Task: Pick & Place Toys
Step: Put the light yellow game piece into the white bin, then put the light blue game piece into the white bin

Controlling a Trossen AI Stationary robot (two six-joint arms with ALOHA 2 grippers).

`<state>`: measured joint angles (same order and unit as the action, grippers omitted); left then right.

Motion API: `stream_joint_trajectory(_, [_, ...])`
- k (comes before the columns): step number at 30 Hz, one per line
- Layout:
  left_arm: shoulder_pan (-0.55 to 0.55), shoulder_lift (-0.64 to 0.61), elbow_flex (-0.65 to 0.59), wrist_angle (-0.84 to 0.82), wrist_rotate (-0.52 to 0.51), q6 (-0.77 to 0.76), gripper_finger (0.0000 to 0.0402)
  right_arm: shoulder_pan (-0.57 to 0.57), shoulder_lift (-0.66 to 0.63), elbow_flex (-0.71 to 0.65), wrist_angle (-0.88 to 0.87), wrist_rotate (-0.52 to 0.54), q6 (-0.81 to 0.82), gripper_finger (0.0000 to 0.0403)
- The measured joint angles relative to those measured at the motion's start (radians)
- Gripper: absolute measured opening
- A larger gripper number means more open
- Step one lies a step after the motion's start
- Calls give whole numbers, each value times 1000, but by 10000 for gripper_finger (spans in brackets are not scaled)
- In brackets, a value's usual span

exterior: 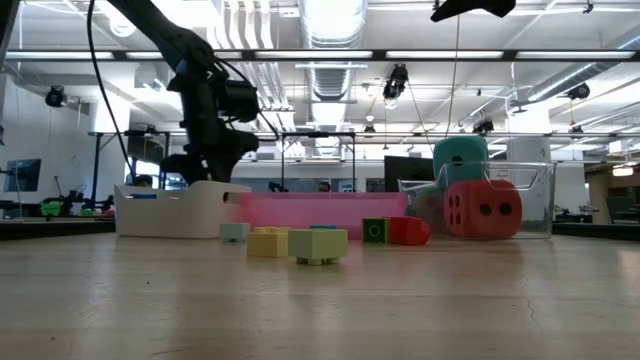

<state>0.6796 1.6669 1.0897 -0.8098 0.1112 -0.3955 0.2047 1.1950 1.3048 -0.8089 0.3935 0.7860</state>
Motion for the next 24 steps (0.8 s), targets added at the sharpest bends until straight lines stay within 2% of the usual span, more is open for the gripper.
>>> stream_joint_trajectory(10, [0,-28,80,-121,-1,12,198,0,0,0,0,0,0,362])
stream_joint_trajectory(15, [-24,-73,113,-154,-33,44,198,-1,0,0,0,0,0,362])
stream_joint_trajectory(19, [-98,-116,116,-157,-34,101,198,-1,0,0,1,3,0,362])
stream_joint_trajectory(24, [-260,-133,116,-151,-65,250,198,-1,0,0,5,21,0,362])
